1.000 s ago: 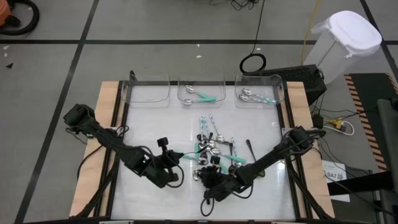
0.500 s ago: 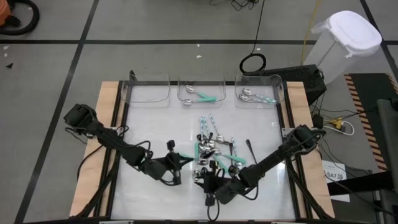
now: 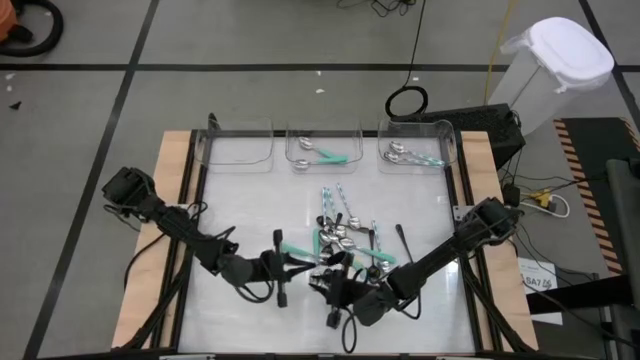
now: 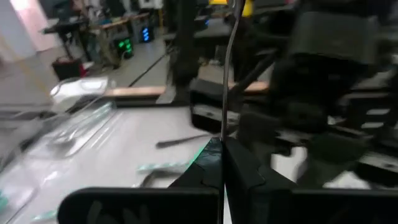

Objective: Sort silverware by color (type)
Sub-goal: Put the black spoon into the left transparent bin

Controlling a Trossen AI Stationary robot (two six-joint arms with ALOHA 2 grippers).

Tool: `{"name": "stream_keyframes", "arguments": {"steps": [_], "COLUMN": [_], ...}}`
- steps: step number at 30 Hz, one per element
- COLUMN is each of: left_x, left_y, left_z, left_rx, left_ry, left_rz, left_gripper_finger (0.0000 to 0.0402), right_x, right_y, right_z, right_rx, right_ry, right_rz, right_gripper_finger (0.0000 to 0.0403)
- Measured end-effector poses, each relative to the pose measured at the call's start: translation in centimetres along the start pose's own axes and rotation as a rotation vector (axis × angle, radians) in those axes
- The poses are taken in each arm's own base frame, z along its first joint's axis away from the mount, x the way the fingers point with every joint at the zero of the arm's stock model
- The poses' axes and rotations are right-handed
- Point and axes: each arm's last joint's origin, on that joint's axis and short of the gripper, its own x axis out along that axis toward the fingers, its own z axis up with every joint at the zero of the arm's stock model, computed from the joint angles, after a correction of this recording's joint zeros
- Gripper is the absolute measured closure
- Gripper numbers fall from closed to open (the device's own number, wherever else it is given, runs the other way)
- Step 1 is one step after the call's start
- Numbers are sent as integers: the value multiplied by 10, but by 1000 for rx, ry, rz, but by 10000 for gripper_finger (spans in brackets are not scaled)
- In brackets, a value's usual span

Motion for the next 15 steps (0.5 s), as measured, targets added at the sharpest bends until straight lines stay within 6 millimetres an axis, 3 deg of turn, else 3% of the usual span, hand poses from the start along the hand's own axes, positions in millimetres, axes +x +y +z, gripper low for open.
{"name": "stream_keyframes", "arguments": {"steps": [7,15], "left_x": [-1,-1], "left_y": [-1,-1], "left_z": [5,10], "left_rx": [-4,-9], "left_ry": [-47,-89], "left_rz": [-16,-41], "left_gripper_finger": [401,401], "right_x": [-8,-1], "right_y": [-13,-22], "right_z": [19,21], "right_rx": [12,8], "right_ry": [-13,6], "right_rz": [-7,17], "right_gripper_finger": [325,325]}}
